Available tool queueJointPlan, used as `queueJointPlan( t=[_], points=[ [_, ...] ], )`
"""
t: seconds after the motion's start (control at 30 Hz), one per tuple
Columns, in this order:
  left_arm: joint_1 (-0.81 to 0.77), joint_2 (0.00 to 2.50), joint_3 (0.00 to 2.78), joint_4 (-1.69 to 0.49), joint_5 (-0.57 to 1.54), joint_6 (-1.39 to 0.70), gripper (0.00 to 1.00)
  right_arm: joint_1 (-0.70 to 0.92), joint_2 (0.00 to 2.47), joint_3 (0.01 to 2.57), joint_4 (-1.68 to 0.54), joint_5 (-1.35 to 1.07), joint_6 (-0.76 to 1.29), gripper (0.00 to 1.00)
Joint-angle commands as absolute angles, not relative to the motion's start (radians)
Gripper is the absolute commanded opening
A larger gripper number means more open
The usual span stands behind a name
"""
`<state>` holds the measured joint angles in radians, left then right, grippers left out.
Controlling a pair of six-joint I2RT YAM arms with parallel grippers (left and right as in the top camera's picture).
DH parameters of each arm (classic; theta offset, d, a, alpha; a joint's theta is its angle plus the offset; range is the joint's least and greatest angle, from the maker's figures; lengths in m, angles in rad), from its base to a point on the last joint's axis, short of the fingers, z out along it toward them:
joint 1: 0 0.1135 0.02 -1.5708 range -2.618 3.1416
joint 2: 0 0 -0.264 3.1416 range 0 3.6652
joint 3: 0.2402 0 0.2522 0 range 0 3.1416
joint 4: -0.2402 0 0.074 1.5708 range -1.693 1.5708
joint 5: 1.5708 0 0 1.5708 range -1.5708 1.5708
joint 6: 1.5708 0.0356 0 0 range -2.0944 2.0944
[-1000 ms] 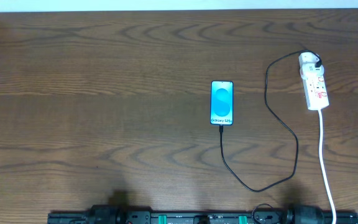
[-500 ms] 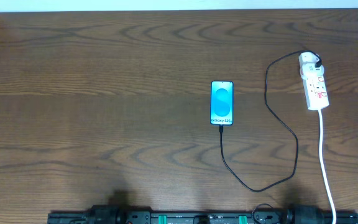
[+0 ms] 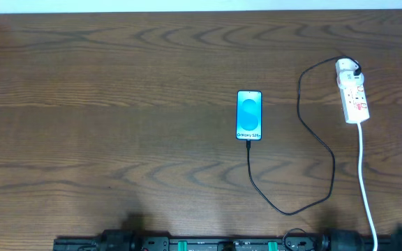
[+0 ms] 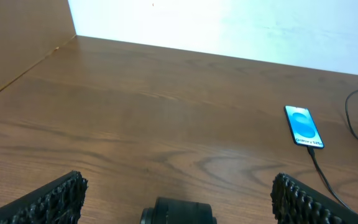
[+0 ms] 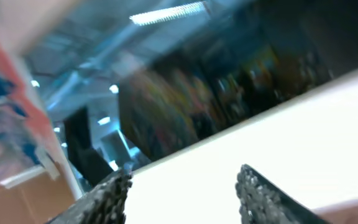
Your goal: Plug charger to phone and switch on socket
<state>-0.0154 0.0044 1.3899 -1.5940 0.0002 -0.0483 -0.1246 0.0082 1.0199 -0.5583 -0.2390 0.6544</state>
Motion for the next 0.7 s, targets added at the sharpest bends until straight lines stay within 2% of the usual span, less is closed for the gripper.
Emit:
queueJointPlan(
  t=[0.0,0.3,0.37,0.4,0.43,0.67],
  points=[
    [-0.019,0.004,1.393,-1.593,-0.009,-0.049,0.95,-0.117,0.009,0.890,-0.558,-0.238,0.685,0.57],
    [-0.019,0.004,1.393,-1.593,-0.009,-0.049,0.95,-0.117,0.009,0.573,-0.557,-0.238,0.695,0.75],
    [-0.019,0.004,1.393,-1.593,-0.009,-0.049,0.95,-0.117,0.009,0.512,-0.556,-0.234,0.695,0.84],
    [-0.019,0.004,1.393,-1.593,-0.009,-0.049,0.95,-0.117,0.009,0.478,-0.557,-0.216,0.695,0.95],
    [-0.019,0.004,1.393,-1.593,-0.009,-0.049,0.95,-0.117,0.009,0.459,-0.556,-0.204,0.695,0.99],
    [-0.019,0.004,1.393,-1.593,-0.009,-0.049,0.95,-0.117,0.009,0.286,-0.557,-0.085,0.695,0.99]
  ],
)
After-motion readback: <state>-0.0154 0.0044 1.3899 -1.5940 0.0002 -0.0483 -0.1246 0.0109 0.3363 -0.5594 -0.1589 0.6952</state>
